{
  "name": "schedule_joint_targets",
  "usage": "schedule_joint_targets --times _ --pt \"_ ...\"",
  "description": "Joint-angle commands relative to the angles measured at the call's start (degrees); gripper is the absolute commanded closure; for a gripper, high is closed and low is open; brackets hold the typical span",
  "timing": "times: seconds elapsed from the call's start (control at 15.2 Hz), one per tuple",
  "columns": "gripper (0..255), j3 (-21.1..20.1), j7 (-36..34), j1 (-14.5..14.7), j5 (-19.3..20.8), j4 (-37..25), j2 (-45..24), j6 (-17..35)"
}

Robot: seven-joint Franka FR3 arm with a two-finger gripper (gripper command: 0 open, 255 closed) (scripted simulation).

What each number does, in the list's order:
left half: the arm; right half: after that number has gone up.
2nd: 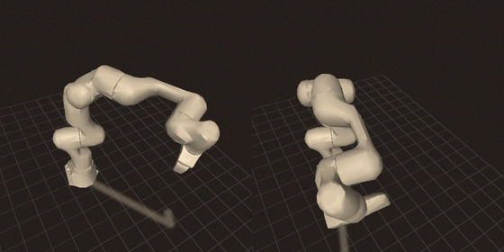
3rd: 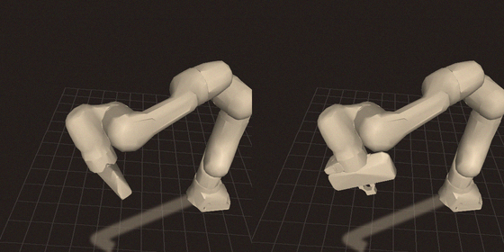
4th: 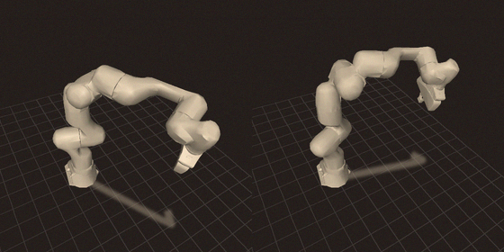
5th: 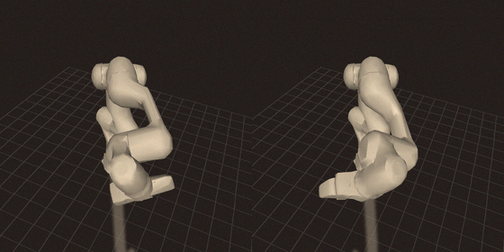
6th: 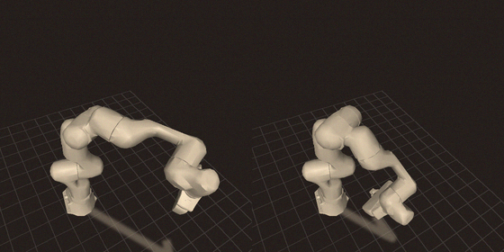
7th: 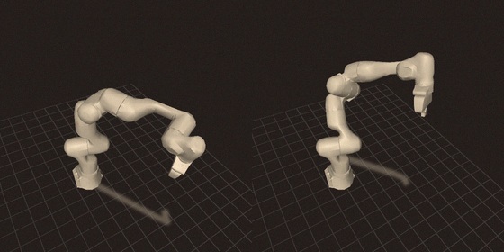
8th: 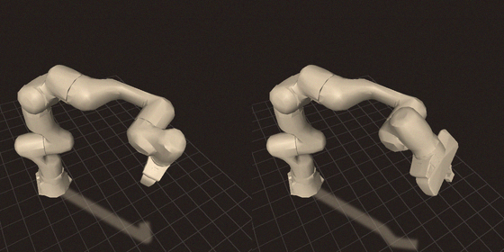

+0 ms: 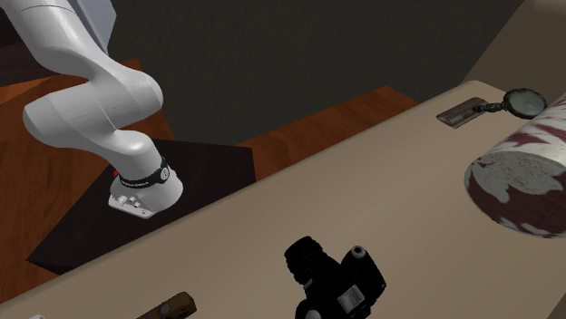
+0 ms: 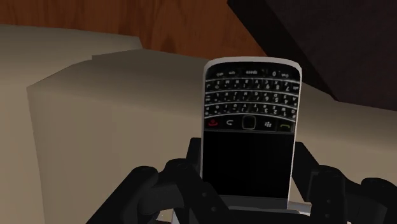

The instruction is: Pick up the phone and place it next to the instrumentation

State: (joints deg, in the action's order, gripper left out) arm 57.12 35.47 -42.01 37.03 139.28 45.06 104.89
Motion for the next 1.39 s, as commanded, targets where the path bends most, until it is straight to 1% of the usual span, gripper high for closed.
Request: schedule_joint_targets --times 0.0,0.73,1.19,1.25,1.32 --pt "255 1.2 0.0 0.2 0.6 0.8 -0.4 1.4" --pt "255 8.0 -0.7 2.1 4.1 5.3 -3.2 9.8" --pt "255 8.0 -0.7 2.1 4.1 5.3 -3.2 9.8" --pt "0 8.0 -0.7 2.1 4.1 5.3 -3.2 9.8" --pt "0 8.0 -0.7 2.1 4.1 5.3 -3.2 9.8"
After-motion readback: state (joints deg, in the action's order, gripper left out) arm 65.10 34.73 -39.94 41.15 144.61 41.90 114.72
